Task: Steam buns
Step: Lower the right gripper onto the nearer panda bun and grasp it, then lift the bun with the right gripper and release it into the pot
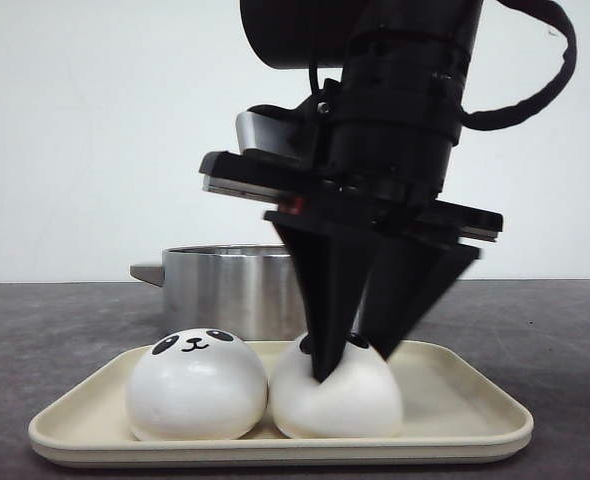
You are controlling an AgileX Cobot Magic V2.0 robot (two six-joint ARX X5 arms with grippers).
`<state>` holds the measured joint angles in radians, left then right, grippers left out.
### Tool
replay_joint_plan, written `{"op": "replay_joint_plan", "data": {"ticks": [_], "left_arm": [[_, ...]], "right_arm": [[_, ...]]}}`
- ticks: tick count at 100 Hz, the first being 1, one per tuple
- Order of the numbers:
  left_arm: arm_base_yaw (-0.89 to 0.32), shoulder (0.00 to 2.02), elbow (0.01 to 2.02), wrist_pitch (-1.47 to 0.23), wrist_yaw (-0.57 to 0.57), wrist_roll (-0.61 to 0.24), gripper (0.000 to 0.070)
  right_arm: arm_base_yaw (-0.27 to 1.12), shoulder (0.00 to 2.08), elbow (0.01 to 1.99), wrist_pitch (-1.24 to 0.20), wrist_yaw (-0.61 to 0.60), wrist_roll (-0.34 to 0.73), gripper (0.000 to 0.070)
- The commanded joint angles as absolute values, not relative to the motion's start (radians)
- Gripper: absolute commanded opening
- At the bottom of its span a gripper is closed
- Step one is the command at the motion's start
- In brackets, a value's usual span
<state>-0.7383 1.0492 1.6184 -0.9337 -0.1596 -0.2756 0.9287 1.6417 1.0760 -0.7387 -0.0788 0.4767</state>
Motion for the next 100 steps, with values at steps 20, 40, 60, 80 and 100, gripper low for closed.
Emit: {"op": "replay_joint_plan", "data": {"ticks": [20, 40, 60, 80, 100], "left_arm": [[-0.748, 1.067, 1.639, -0.92, -0.166, -0.252, 0.055], [-0.748, 1.067, 1.639, -0.918, -0.195, -0.249, 0.055], [-0.748, 1.067, 1.639, -0.883, -0.211, -0.244, 0.055], [-0.748, 1.079, 1.639, -0.866, -0.211, -0.244, 0.0551], [-0.748, 1.093, 1.639, -0.868, -0.211, -0.244, 0.0551]], "right_arm": [[0.938, 1.6, 1.139, -0.724, 0.005, 0.451, 0.0013], [0.939, 1.473, 1.342, -0.786, 0.046, 0.4, 0.0011], [0.894, 1.465, 1.58, -0.781, 0.213, 0.23, 0.0009], [0.756, 1.557, 1.629, -0.741, 0.21, 0.162, 0.0009], [0.639, 1.724, 1.629, -0.728, 0.122, 0.138, 0.0009]]}}
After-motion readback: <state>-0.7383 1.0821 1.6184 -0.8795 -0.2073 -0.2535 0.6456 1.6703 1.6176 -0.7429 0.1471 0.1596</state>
